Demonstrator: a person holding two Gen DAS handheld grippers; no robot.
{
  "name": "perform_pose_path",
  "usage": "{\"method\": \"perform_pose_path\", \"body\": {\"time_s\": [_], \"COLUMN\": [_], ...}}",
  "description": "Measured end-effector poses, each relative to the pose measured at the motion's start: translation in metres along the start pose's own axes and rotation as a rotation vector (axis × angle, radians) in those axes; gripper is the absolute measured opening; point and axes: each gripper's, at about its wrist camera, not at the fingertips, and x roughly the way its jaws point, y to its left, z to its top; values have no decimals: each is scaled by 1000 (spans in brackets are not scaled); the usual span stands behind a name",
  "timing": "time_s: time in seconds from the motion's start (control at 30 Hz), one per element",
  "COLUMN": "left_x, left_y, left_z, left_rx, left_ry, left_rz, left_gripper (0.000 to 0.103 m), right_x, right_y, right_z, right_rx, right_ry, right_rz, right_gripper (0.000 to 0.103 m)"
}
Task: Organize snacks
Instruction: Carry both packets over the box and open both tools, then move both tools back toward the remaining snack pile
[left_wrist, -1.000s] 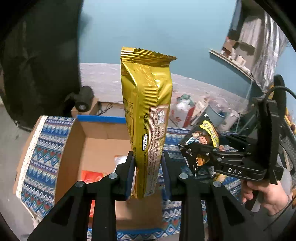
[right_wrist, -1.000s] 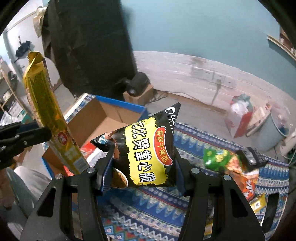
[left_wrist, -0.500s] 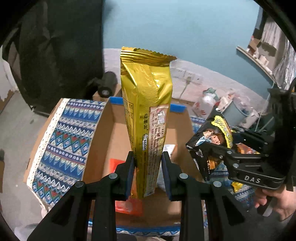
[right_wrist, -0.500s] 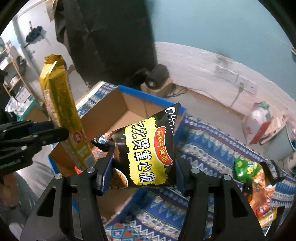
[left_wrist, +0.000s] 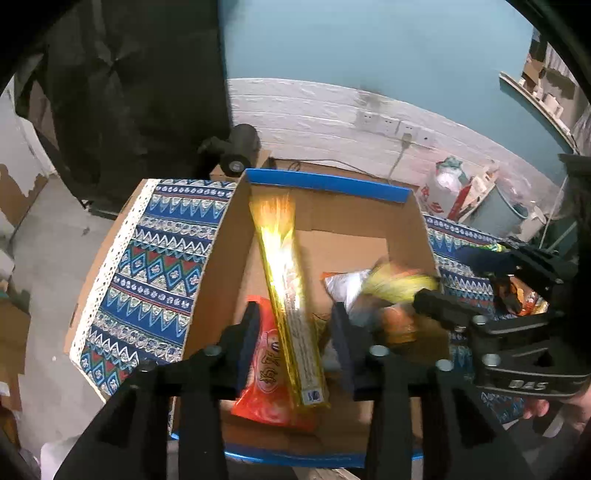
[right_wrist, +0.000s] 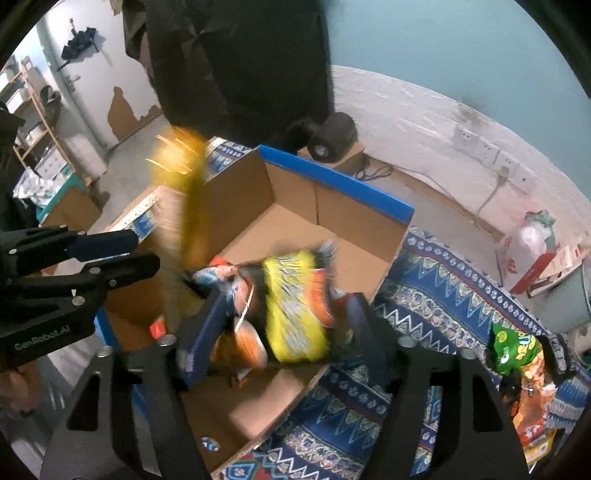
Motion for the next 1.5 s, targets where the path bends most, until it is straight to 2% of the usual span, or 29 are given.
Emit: {"method": "perform_pose_path", "body": {"time_s": [0.07,0.2,0.27,0.67,1.07,1.5], "left_x": [1,6,7,2,2,-2], "left_y": [0,-4,-10,-77,-149,-246], "left_z": [1,1,1,0,-8,-23], "left_rx": [-9,-15,-7,128,263,458], "left_ry": [7,22,24,3,25,22], "left_rz": [1,-18,-30,-78,-128,-203], "left_gripper": [51,53,60,76,76,76], "right_x": [-6,-18,-24,-60,-109,-152], "right_y": [-4,-15,-24,-85,-146,-206], "right_z": [0,-2,-5,-50,-102,-168], "right_rx": [13,51,86,240,354,457], "right_ry": [-19,-30,-26,6,-4,2], "right_rz": [-4,-32,-50,-163,-260,-363], "right_gripper": [79,82,82,82,82,82]}}
